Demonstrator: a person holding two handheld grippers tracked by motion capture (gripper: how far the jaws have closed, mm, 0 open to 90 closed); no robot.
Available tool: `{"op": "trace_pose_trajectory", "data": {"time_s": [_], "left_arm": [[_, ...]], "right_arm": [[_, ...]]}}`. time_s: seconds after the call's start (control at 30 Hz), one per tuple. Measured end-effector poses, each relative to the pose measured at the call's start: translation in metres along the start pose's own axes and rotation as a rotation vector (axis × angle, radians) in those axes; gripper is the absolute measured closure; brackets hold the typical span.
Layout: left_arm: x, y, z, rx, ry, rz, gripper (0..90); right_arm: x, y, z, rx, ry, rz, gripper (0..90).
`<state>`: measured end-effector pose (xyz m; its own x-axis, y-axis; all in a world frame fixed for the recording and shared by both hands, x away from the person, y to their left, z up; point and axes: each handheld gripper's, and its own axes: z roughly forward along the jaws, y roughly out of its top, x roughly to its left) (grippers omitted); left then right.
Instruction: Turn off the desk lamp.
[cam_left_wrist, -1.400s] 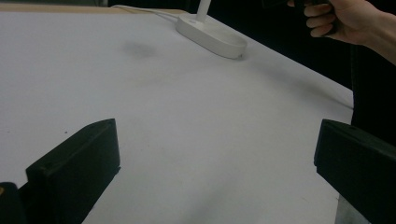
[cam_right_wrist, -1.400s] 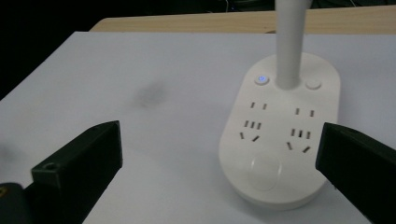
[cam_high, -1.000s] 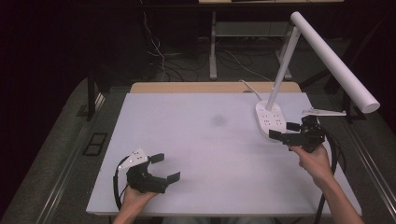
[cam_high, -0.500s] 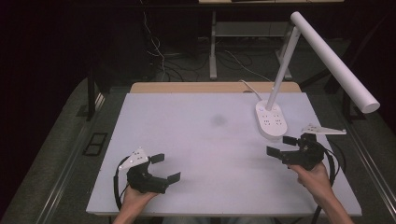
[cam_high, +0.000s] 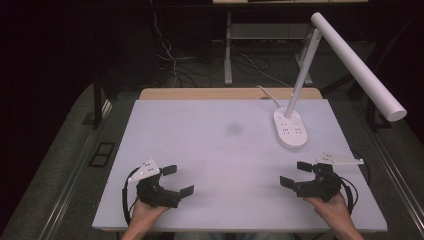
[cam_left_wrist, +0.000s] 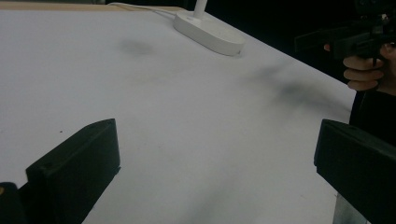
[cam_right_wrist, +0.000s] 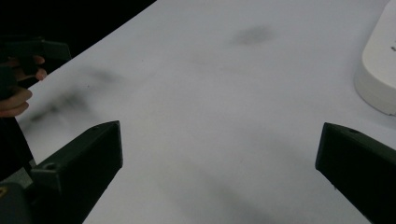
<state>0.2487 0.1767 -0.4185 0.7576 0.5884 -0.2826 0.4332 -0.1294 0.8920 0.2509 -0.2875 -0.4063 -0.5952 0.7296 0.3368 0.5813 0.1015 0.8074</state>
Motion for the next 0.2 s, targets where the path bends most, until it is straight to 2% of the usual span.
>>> {"op": "trace_pose_trajectory", "data": {"time_s": [0.2], "left_arm": [[0.000,0.000,0.001,0.001,0.001,-0.001,0.0]], "right_arm": [[0.003,-0.012,0.002,0.013,0.000,-0.010,0.6]]}}
